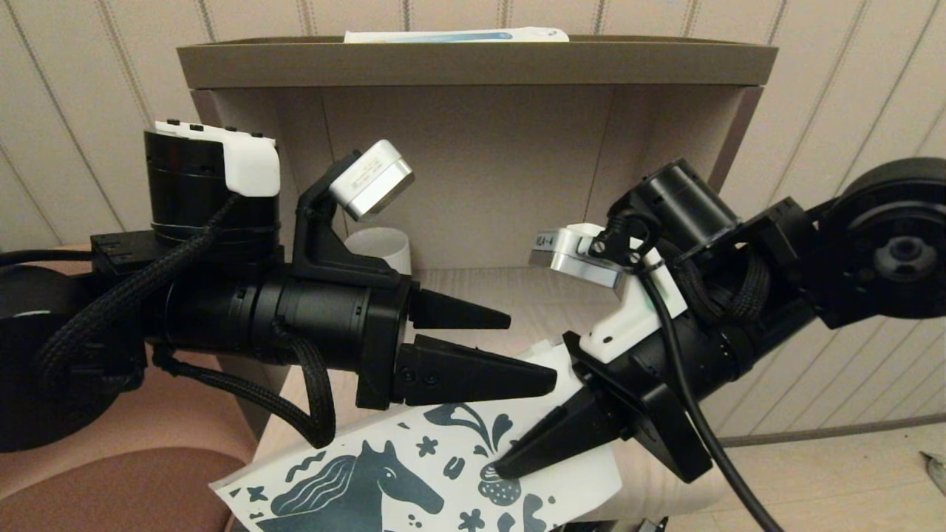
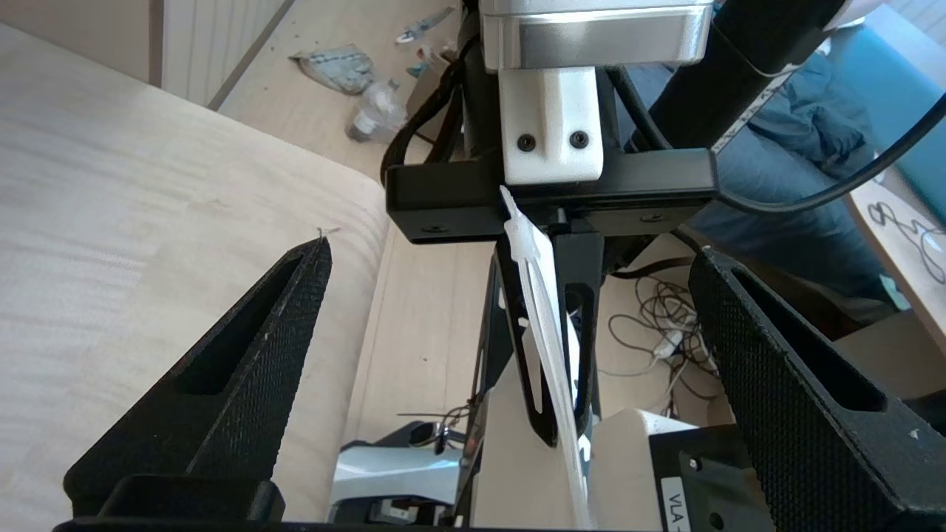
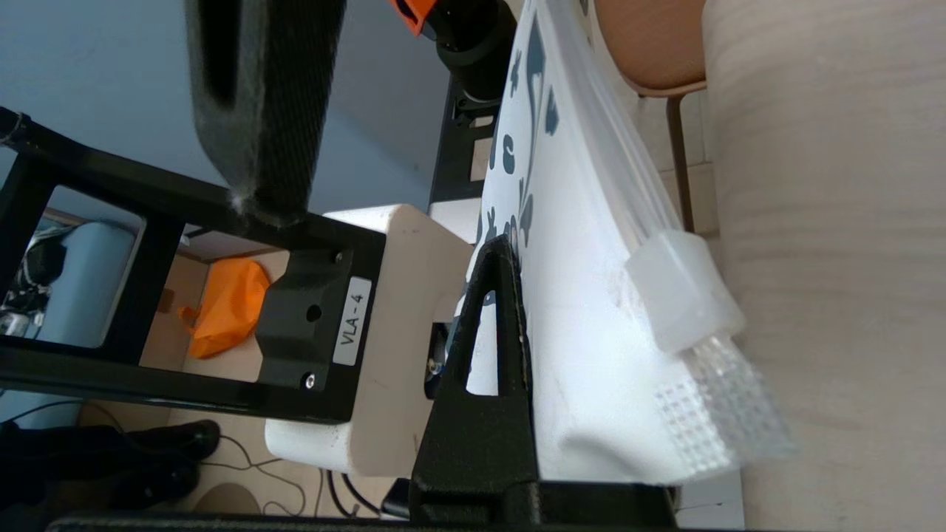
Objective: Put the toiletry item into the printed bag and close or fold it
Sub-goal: Close the strorage bag and place it on the desk
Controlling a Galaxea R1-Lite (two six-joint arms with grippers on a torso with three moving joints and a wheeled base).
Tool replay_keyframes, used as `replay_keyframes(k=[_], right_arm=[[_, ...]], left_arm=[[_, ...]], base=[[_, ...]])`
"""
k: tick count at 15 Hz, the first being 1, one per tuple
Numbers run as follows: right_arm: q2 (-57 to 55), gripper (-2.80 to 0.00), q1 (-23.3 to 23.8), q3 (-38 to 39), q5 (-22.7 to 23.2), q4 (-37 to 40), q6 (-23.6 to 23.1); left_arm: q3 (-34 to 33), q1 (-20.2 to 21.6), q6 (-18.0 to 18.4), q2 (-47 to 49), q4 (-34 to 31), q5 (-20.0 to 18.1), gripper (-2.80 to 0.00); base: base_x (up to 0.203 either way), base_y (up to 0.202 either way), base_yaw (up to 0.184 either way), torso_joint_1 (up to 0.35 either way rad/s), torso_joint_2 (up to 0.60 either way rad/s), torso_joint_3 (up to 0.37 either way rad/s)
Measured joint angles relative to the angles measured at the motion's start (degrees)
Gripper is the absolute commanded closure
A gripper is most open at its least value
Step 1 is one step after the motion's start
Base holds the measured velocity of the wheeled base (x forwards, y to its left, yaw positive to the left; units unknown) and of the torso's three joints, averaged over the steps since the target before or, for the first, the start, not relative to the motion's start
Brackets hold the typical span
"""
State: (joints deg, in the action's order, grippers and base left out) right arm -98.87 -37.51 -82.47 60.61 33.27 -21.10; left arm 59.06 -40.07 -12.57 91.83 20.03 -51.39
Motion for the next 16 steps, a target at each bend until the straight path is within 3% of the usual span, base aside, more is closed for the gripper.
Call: replay_keyframes(k=[7, 16], right_arm=[[0.13, 0.00, -0.26, 1.25, -0.56, -2.35, 0.21], [0.11, 0.00, -0.69, 1.04, -5.17, -3.54, 1.04]], left_arm=[[0.40, 0.00, -0.22, -0.33, -0.20, -0.04, -2.80], [0.59, 0.00, -0.34, -0.05, 0.15, 0.33, -2.80]], base=[[0.000, 0.000, 0.000, 0.000, 0.00, 0.000], [0.000, 0.000, 0.000, 0.000, 0.00, 0.000]])
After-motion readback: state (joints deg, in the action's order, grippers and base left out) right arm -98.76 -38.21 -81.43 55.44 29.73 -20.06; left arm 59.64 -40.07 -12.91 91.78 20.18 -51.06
